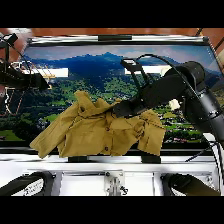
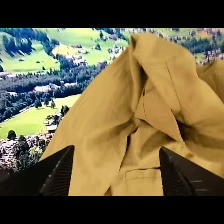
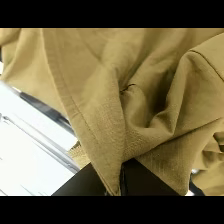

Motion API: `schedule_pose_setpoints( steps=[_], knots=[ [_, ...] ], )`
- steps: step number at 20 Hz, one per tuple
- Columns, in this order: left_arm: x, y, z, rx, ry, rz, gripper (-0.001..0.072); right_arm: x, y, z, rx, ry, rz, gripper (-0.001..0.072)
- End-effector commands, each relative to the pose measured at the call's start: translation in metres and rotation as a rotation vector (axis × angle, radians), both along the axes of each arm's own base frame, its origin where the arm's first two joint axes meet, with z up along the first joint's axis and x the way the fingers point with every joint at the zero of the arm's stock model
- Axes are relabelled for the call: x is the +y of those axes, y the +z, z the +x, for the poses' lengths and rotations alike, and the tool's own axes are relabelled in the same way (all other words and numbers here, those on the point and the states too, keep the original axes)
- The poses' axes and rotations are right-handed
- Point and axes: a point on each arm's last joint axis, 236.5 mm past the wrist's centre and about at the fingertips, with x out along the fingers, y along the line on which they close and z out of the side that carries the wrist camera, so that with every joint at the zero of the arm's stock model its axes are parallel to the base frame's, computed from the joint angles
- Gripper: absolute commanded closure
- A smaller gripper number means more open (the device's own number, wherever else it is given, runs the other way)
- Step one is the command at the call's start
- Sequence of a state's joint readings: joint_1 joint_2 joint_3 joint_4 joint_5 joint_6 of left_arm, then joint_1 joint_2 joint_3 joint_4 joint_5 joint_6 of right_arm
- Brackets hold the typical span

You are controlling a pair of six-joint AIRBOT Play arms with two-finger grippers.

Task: Fold the shirts.

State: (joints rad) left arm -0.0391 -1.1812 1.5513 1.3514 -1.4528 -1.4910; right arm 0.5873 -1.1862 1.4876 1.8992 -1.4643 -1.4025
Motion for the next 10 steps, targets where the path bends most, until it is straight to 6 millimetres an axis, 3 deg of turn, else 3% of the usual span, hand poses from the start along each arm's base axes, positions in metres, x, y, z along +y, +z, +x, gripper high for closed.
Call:
schedule_pose_setpoints(
  steps=[1, 3, 4, 6, 8, 10],
  knots=[
    [0.012, -0.001, -0.003, 0.008, 0.013, 0.013, 0.0093, 0.012, 0.01, 0.011, -0.045, -0.02, 0.065, 0.0625],
    [0.032, 0.003, 0.006, -0.029, 0.051, 0.023, 0.0095, 0.016, 0.015, 0.017, -0.068, -0.039, 0.09, 0.0625],
    [0.055, 0.006, 0.014, -0.067, 0.087, 0.071, 0.0118, 0.017, 0.016, 0.02, -0.073, -0.048, 0.098, 0.0625],
    [0.119, 0.006, 0.018, -0.088, 0.204, 0.236, 0.0263, 0.018, 0.012, 0.022, -0.058, -0.065, 0.098, 0.0625],
    [0.184, 0.003, 0.008, -0.053, 0.319, 0.398, 0.0263, 0.02, 0.005, 0.024, -0.036, -0.072, 0.09, 0.0625],
    [0.222, -0.003, 0.016, -0.072, 0.445, 0.376, 0.026, 0.023, -0.005, 0.027, -0.005, -0.09, 0.08, 0.0624]
  ],
)
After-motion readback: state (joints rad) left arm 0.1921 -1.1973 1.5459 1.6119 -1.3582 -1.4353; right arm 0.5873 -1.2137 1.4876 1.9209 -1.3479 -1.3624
